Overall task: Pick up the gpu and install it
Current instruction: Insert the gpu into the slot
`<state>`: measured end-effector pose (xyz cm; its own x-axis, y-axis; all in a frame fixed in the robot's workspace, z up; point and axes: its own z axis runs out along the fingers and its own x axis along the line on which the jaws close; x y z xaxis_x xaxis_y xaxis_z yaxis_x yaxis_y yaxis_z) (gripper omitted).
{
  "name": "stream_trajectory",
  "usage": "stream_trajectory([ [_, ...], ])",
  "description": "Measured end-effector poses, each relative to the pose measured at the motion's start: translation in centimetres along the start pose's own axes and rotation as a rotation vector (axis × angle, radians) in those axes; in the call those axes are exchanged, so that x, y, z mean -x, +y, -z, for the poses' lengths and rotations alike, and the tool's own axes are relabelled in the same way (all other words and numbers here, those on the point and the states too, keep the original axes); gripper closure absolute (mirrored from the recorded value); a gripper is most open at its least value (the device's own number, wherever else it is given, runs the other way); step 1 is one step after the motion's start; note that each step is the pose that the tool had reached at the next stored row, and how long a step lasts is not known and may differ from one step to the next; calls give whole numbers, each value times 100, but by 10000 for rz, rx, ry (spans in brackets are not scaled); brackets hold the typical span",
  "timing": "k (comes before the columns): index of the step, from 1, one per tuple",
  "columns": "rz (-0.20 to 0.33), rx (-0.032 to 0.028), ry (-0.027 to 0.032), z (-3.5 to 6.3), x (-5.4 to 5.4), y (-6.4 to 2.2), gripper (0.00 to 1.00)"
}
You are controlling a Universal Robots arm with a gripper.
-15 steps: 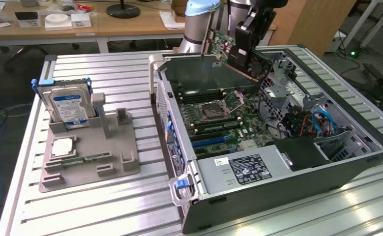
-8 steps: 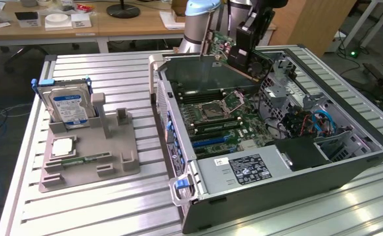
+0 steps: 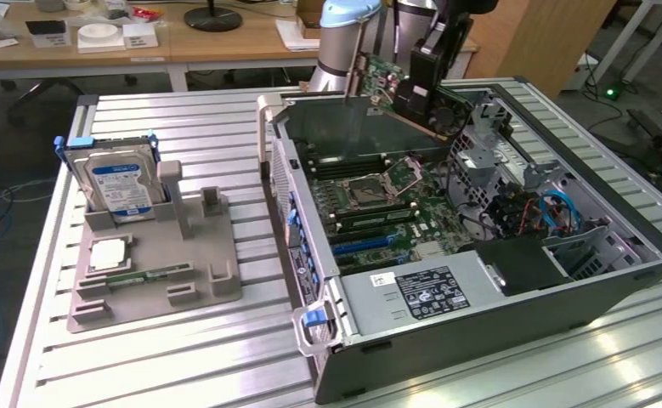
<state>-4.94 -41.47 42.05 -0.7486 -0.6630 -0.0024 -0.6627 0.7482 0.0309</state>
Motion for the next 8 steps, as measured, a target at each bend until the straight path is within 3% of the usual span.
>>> stream_trajectory([
  [8,438,1,13,-2,0,0,73],
])
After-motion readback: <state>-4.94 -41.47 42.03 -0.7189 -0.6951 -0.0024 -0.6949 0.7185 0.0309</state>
